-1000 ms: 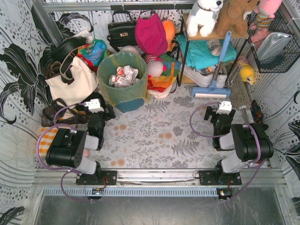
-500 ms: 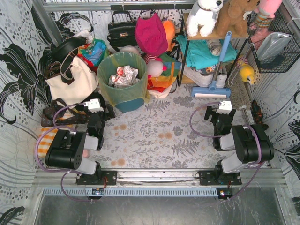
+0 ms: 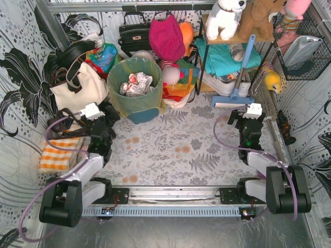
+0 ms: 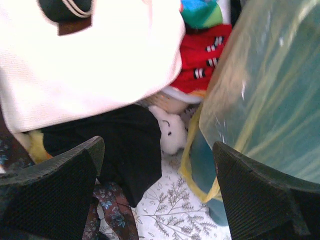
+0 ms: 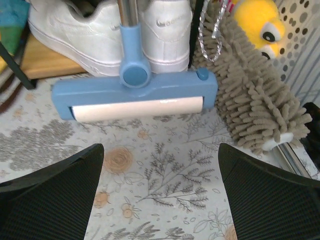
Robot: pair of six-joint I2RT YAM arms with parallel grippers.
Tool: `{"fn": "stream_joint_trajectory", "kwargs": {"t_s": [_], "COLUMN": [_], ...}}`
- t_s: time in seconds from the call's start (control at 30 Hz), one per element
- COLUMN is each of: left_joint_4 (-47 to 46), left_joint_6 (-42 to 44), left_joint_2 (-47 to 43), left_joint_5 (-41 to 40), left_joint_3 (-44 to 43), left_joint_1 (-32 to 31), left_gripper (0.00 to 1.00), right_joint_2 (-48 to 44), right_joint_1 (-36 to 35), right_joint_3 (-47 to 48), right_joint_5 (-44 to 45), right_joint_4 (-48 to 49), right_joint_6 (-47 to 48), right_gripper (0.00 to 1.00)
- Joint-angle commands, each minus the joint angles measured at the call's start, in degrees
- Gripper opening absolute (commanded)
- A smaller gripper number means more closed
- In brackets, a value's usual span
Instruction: Tie the trash bag
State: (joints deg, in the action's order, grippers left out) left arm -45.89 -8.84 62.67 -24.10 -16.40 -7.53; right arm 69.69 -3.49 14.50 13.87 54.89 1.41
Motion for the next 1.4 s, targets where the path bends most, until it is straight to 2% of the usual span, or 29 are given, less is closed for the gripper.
{"fn": "stream_joint_trajectory", "kwargs": {"t_s": [0.0,0.23,0.43,0.53,0.63,0.73,1.03,1.37], "left_joint_4": [16.73,36.86,49.39,52.91,52.31,50.67,48.53,46.98], "left_joint_6": [-6.74,-12.78,-12.51,-10.03,-7.05,-4.62,-4.66,-4.75], "left_joint_2": [-6.2,-10.82,-12.09,-11.97,-12.56,-13.53,-18.36,-20.83], "left_joint_5": [-7.22,-6.36,-1.43,0.68,2.23,3.05,6.19,5.84], "left_joint_3": [-6.34,-19.09,-29.37,-33.59,-34.7,-34.35,-29.83,-27.89], "left_joint_1": [-0.29,-0.29,-0.27,-0.29,-0.31,-0.29,-0.29,-0.29], "left_gripper": [0.98,0.98,0.98,0.98,0.98,0.98,0.98,0.98], "right_joint_2": [-6.57,-12.11,-11.71,-8.55,-4.46,-0.83,11.77,24.61], "right_joint_1": [0.32,0.32,0.32,0.32,0.17,-1.97,-17.63,-25.61], "right_joint_3": [5.69,19.33,29.32,35.41,40.29,44.9,63.56,79.1], "right_joint_5": [-3.15,-6.77,-13.17,-16.81,-23.9,-27.02,-22.18,-19.22], "right_joint_4": [-15.94,-40.21,-49.48,-54.36,-56.08,-57.37,-63.48,-65.62], "right_joint_6": [-5.81,-18.48,-23.71,-27.27,-31.4,-34.48,-34.45,-36.0], "right_gripper": [0.97,0.97,0.99,0.95,0.96,0.93,0.82,0.66]}}
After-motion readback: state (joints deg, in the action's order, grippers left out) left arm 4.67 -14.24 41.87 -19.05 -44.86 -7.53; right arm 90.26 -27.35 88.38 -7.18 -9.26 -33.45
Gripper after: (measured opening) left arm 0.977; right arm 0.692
